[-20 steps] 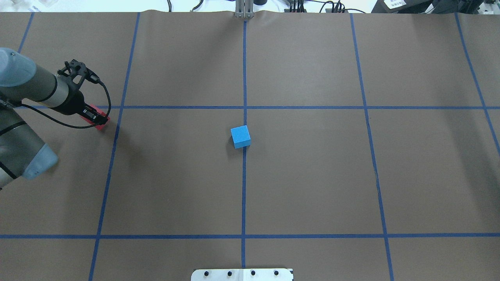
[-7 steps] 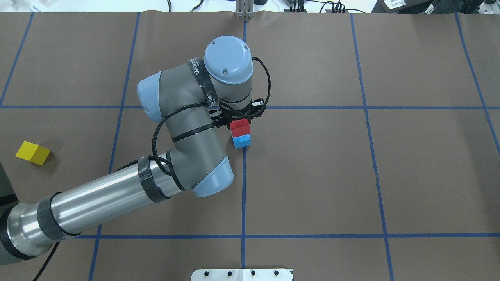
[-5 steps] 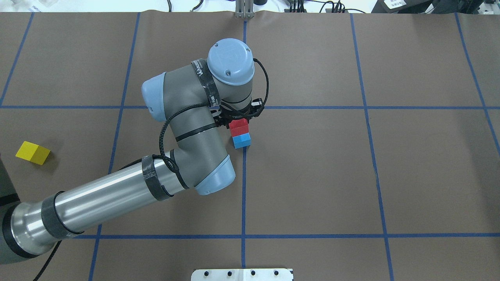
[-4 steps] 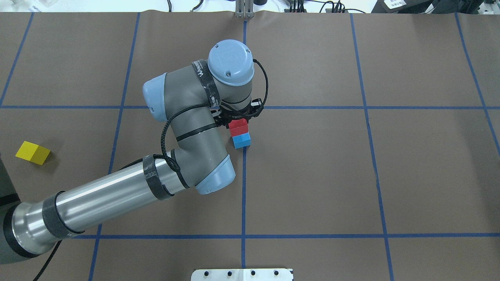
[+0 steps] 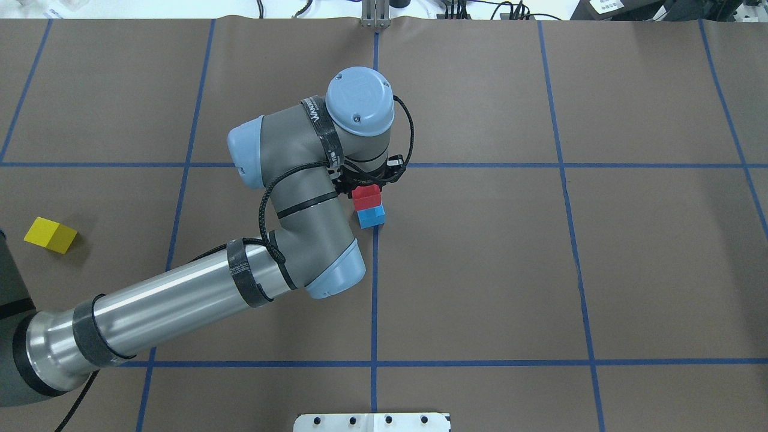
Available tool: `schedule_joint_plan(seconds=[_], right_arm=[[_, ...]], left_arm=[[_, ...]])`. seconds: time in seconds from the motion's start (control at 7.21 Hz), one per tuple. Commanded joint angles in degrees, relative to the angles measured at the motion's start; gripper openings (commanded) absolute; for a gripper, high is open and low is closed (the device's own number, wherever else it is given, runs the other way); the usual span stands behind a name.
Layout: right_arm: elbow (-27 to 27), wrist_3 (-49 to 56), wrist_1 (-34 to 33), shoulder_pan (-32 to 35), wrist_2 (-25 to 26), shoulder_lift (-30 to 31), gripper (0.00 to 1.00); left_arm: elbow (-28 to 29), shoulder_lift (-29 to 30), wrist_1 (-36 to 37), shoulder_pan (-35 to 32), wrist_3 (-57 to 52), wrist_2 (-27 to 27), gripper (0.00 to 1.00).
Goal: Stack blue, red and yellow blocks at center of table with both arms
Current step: 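Lower the red block onto the blue block and open the left gripper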
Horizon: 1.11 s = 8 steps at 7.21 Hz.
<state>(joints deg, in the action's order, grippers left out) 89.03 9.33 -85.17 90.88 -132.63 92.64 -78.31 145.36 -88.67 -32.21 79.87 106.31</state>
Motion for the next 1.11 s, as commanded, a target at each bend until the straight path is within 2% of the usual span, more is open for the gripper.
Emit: schedule_joint_plan(seconds=[0.0, 0.97], right_arm=[[0.0, 0.0, 0.0, 0.0, 0.0, 0.0, 1.00], [0.0, 0.0, 0.0, 0.0, 0.0, 0.0, 1.00]], left_arm=[[-0.1, 0.1, 0.1, 0.9, -0.5, 0.0, 0.38], [0.0, 0.0, 0.0, 1.4, -0.8, -0.1, 0.41]])
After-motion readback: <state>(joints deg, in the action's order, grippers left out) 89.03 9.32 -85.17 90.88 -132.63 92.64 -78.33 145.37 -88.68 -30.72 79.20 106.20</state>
